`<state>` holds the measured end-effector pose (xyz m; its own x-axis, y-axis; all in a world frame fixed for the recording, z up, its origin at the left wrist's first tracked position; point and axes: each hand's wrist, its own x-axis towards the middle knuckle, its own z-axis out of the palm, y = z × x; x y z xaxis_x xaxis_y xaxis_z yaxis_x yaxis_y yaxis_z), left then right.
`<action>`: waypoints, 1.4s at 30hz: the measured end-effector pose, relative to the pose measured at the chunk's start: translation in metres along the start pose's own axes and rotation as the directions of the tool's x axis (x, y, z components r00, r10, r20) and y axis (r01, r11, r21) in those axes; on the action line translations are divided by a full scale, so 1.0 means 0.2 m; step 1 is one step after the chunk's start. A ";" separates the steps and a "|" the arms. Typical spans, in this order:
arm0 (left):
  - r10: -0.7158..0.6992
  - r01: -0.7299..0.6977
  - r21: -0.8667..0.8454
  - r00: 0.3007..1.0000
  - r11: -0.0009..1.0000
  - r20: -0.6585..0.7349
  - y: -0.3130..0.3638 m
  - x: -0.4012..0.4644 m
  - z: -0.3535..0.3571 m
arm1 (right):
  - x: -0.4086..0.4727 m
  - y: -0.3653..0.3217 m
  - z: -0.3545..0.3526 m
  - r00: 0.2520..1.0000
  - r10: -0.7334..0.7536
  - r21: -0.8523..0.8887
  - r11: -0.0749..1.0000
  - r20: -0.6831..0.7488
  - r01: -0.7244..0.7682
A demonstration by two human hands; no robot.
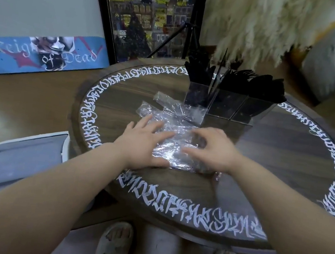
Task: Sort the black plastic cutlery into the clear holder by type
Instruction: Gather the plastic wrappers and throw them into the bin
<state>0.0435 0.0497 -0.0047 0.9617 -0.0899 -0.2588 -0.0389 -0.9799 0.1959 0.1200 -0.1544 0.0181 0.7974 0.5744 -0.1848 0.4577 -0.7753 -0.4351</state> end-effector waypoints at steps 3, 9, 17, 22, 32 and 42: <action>0.012 -0.012 -0.009 1.000 1.000 -0.015 -0.05 0.01 0.03 | 0.08 0.04 -0.07 0.915 0.270 0.418 0.899 -0.301 -0.128; 0.024 -0.024 0.017 1.000 1.000 -0.014 -0.07 0.02 0.04 | 0.37 0.00 0.03 0.820 0.560 0.616 0.689 -0.120 -0.381; 0.031 -0.031 0.010 0.998 0.999 -0.060 -0.06 0.01 0.03 | 0.27 -0.10 -0.11 0.861 0.310 0.568 0.823 -0.404 -0.030; -0.010 -0.003 -0.093 0.990 0.996 -0.138 -0.03 0.00 0.03 | 0.02 -0.09 -0.13 0.942 0.255 0.807 0.591 -0.217 0.026; -0.163 0.125 -0.115 0.888 0.985 -0.430 0.00 -0.10 0.03 | -0.02 0.00 0.12 0.974 0.223 0.161 0.963 -0.032 -0.215; 0.076 -0.069 0.140 0.996 0.988 -0.040 0.01 -0.04 0.03 | 0.00 -0.02 0.08 0.966 0.258 0.160 0.955 -0.022 -0.251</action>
<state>0.0344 0.0479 -0.0079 0.9661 -0.1567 -0.2052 -0.1432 -0.9865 0.0790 0.1113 -0.1474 0.0067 0.8969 0.3492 -0.2714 0.1735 -0.8423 -0.5103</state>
